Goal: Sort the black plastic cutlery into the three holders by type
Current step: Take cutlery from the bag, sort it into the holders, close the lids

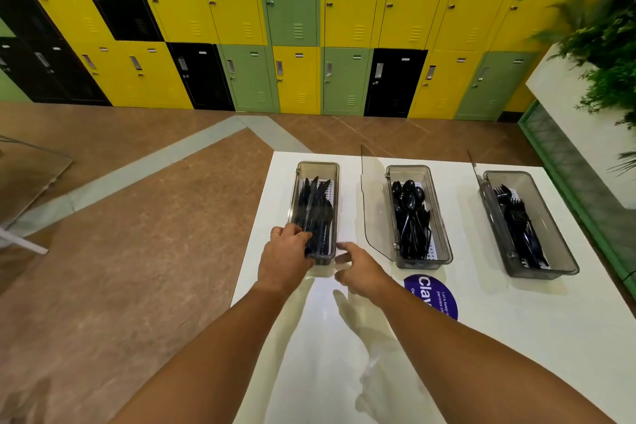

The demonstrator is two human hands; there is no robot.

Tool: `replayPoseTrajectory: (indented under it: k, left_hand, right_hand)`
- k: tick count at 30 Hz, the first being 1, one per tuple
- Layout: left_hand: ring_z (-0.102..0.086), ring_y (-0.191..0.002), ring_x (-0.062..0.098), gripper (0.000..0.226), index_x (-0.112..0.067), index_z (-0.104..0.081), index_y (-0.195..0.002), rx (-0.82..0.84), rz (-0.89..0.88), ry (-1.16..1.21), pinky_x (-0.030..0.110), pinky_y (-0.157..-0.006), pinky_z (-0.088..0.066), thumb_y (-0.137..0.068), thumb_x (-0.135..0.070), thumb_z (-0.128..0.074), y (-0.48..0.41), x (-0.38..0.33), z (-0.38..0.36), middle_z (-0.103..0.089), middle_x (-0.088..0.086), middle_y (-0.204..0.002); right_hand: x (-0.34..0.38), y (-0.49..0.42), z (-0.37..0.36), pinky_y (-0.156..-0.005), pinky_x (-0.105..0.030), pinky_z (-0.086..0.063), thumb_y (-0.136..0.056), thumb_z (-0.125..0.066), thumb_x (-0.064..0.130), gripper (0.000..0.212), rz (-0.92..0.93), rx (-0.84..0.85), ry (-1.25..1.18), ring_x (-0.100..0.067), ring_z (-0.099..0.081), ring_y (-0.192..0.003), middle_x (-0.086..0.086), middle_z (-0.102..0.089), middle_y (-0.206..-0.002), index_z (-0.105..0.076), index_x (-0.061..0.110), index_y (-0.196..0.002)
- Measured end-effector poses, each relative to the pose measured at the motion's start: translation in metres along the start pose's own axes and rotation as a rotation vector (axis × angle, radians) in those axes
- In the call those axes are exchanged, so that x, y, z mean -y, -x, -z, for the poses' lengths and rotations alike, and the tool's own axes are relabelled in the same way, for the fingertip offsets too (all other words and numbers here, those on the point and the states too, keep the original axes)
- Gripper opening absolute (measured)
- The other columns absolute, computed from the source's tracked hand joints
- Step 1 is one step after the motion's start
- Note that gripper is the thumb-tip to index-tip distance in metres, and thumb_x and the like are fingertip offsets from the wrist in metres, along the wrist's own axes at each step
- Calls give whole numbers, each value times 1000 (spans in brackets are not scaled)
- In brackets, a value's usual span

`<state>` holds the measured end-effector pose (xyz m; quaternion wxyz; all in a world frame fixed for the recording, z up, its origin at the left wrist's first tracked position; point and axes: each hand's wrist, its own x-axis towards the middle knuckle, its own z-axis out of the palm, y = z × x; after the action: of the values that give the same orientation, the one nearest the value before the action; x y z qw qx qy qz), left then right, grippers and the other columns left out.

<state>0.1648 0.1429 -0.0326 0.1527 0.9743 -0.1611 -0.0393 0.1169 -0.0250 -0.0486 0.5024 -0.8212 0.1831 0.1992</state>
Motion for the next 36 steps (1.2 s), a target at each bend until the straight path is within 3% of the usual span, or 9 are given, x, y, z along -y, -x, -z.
replayPoseTrajectory:
  k: [7,11,15,18,20,23,25,30,36]
  left_hand:
    - [-50,-117,24,54,-24,-60,-129,56,50,-69,44,-101,-44,-87,-58,-64,-3,-13,6,-56,1,-128]
    - [-52,-117,22,46,-22,-64,-123,49,52,7,46,-110,-34,-89,-53,-64,-6,-27,2,-58,1,-125]
    - [-55,-121,16,55,-25,-64,-126,34,-33,110,48,-120,-22,-82,-58,-71,-4,-52,-2,-60,-4,-128]
    - [-51,-128,14,64,-26,-62,-129,50,-60,243,49,-123,-17,-76,-58,-77,0,-73,-7,-59,-5,-134]
    - [-49,-128,15,66,-24,-60,-131,51,-55,363,49,-120,-27,-76,-55,-79,1,-86,-12,-59,-5,-133]
    - [-54,-119,12,65,-22,-59,-130,35,-2,541,40,-108,-44,-76,-51,-81,2,-102,-19,-60,-7,-126]
    - [-58,-114,9,59,-21,-58,-129,30,56,665,32,-100,-49,-80,-45,-80,1,-113,-22,-63,-8,-121]
    - [-65,-108,10,37,-21,-57,-125,23,128,867,13,-79,-49,-92,-19,-72,-1,-130,-31,-66,-5,-116]
    - [-63,-107,-6,41,-24,-60,-126,31,71,875,14,-85,-52,-89,-19,-75,-6,-149,-38,-66,-19,-116]
  right_hand:
    - [-29,23,37,-56,-22,-48,-87,-67,17,35,-96,143,125,-17,-64,-75,-3,-72,-103,-62,18,-122]
    - [-55,39,69,-56,-24,-47,-88,-67,19,25,-158,73,100,-17,-65,-72,-8,-74,-98,-66,16,-113]
    - [-78,56,105,-56,-25,-43,-90,-64,20,11,-231,-79,28,-18,-61,-65,-8,-67,-79,-69,12,-84]
    - [-94,58,129,-67,-30,-47,-89,-70,29,24,-280,-227,3,-23,-64,-79,-10,-67,-93,-62,12,-103]
    - [-101,56,142,-75,-34,-48,-87,-73,34,54,-279,-282,-34,-26,-63,-93,-13,-63,-118,-50,12,-131]
    - [-98,53,154,-84,-39,-52,-86,-75,34,75,-201,-290,-82,-27,-63,-101,-11,-57,-128,-37,17,-147]
    - [-91,51,159,-96,-45,-52,-85,-76,33,77,-137,-284,-79,-27,-61,-111,-6,-56,-131,-35,22,-150]
    - [-82,47,160,-91,-38,-52,-91,-69,17,65,-60,-275,-40,-19,-60,-101,4,-59,-117,-39,24,-148]
    - [-90,46,165,-87,-35,-51,-90,-70,19,62,-14,-269,-94,-19,-62,-100,4,-60,-112,-43,27,-146]
